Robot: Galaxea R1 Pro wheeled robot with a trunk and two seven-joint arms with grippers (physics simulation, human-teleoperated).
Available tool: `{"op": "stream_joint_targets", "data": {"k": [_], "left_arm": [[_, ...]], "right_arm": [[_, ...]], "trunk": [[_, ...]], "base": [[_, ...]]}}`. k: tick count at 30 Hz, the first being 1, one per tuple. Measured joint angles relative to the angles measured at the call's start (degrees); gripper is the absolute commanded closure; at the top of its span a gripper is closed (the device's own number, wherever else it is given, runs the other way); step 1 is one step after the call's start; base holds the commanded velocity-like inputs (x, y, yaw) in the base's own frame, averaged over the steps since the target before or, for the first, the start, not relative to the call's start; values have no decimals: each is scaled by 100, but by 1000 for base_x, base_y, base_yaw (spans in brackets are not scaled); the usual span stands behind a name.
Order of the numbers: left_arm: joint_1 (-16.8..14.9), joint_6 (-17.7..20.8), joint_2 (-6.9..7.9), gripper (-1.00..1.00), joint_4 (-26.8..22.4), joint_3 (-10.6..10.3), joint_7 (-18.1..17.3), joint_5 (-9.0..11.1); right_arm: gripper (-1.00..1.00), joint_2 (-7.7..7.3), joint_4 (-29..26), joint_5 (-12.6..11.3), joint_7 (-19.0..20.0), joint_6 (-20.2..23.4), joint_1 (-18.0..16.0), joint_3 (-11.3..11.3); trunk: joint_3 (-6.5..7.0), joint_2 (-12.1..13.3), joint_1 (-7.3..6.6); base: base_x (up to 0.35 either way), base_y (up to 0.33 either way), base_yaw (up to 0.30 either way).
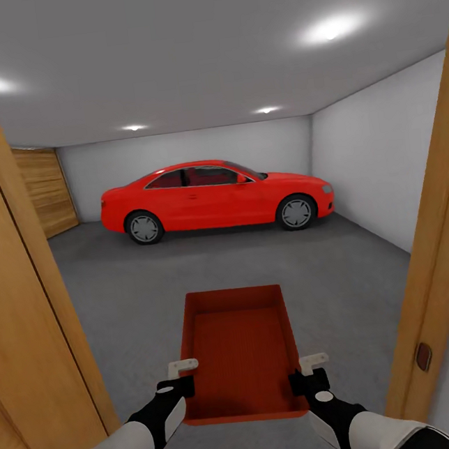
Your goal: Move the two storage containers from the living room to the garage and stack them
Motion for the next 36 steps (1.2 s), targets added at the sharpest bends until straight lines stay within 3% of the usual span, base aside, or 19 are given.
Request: {"op": "stream_joint_targets", "data": {"k": [36], "left_arm": [[1, 1, 4, 100, -2, -18, 1, 23]], "right_arm": [[100, 1, -5, 9, 1, 6, -1, -5]], "trunk": [[0, 0, 0]], "base": [[0, -27, 0]]}}
